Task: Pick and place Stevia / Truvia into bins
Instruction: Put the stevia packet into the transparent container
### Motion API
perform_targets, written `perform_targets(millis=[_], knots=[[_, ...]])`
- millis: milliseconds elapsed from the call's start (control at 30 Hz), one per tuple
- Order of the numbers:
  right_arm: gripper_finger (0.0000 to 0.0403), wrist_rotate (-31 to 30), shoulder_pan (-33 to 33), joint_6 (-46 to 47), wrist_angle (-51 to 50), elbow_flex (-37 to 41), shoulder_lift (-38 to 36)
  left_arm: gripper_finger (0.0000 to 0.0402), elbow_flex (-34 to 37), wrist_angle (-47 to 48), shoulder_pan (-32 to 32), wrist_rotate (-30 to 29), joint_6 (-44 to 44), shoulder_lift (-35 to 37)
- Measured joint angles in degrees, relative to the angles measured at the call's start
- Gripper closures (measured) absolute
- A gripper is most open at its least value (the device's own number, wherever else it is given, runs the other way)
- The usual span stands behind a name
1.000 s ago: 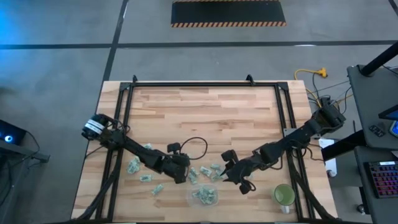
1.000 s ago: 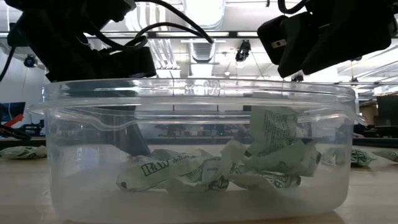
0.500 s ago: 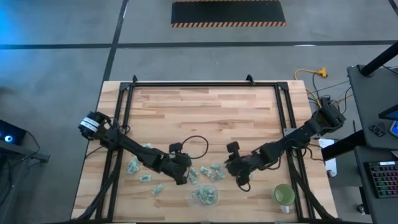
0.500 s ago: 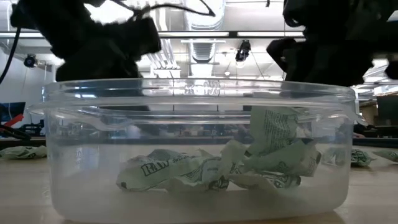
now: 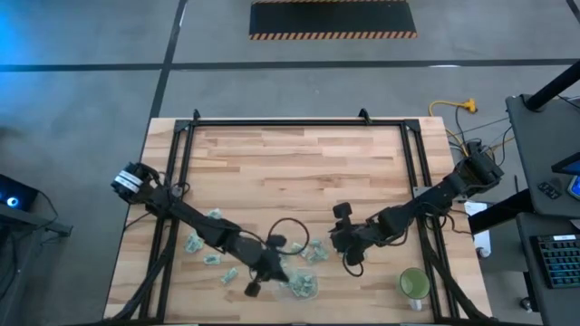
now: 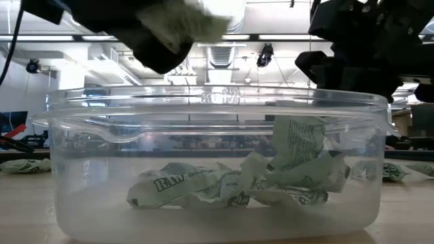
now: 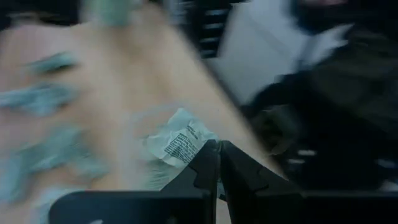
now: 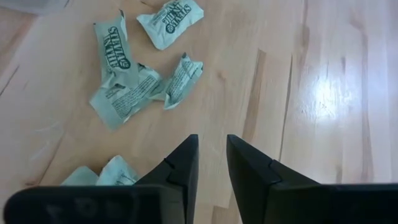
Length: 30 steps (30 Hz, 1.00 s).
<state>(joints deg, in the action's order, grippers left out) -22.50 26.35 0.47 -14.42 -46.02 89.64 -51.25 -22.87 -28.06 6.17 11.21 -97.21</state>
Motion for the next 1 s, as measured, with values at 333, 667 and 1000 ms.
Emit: perform_targets(millis=[333, 667, 1000], knots=[[0.0328, 0.0, -0.3, 0.9, 0.0, 0.0, 0.0, 0.0402, -0.3, -2.6, -0.1, 5.5, 2.5, -5.4], [0.0325, 0.2, -0.3, 2.2, -0.1, 0.5, 0.0, 0.0402, -0.2, -2.8, 0.0, 5.3, 3.4, -5.4], [0.0305, 1.9, -0.3, 2.4, 0.0, 0.6, 0.0, 0.0366, -0.1, -2.7, 0.1, 2.2, 3.4, -5.4]])
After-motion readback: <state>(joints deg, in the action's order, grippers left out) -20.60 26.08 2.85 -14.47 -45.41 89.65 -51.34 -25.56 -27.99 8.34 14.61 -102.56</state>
